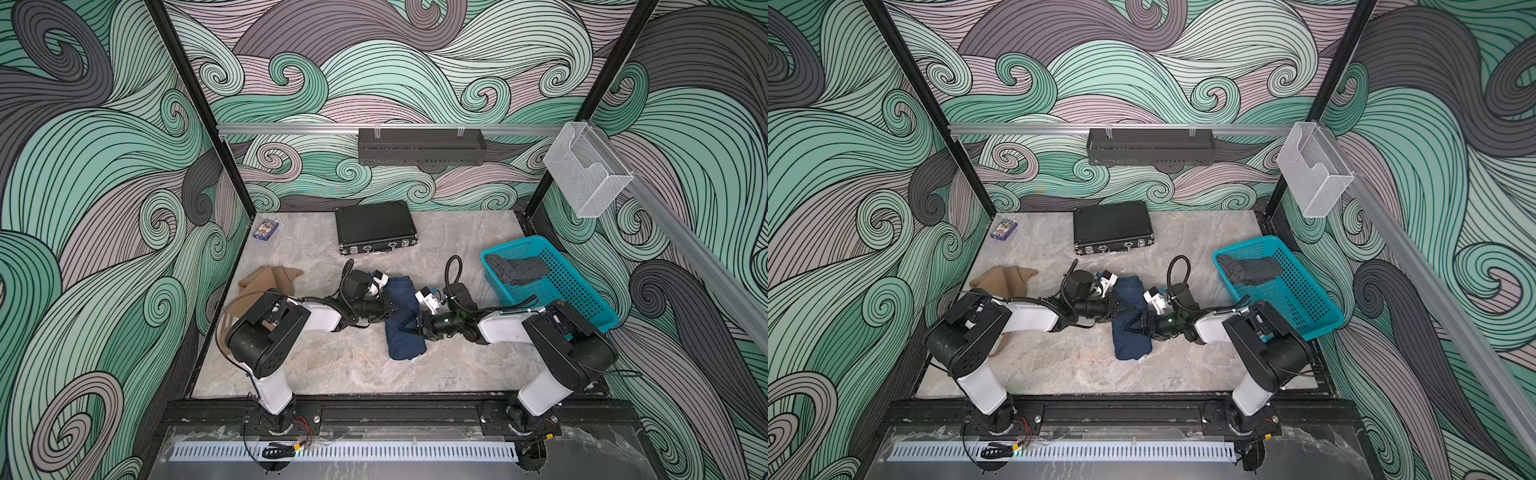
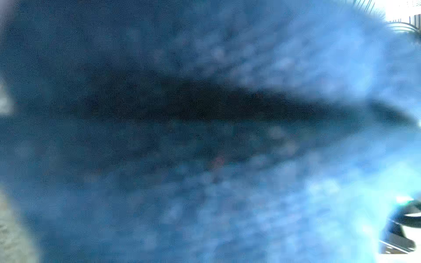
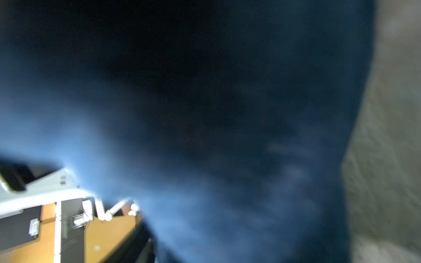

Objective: Roll up the skirts
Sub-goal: Pick up the skirt from the center of the board.

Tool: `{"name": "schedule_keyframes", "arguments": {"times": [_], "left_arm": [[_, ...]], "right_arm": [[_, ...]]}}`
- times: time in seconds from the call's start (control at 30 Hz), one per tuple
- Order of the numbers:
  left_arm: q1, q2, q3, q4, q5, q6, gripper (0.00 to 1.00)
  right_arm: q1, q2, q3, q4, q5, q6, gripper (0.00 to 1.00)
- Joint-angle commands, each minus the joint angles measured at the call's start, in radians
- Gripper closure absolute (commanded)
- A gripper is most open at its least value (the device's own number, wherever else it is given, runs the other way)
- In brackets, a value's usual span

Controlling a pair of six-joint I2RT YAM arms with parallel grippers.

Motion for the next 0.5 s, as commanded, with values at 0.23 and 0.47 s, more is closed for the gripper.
{"name": "schedule_keyframes", "arguments": {"times": [0.23,0.47], "left_arm": [[-0.014,-0.045,0.115,0.051,0.083,-0.026,1.0],[0.037,-0.155,0.255,-0.298,-0.061,-0.035,0.42]], "right_arm": [[0.008,-0.009,-0.106,0.374,-0.001,0.169,0.86],[0.011,-0.24,-0.197,0.34,0.061,0.282,1.0]]}}
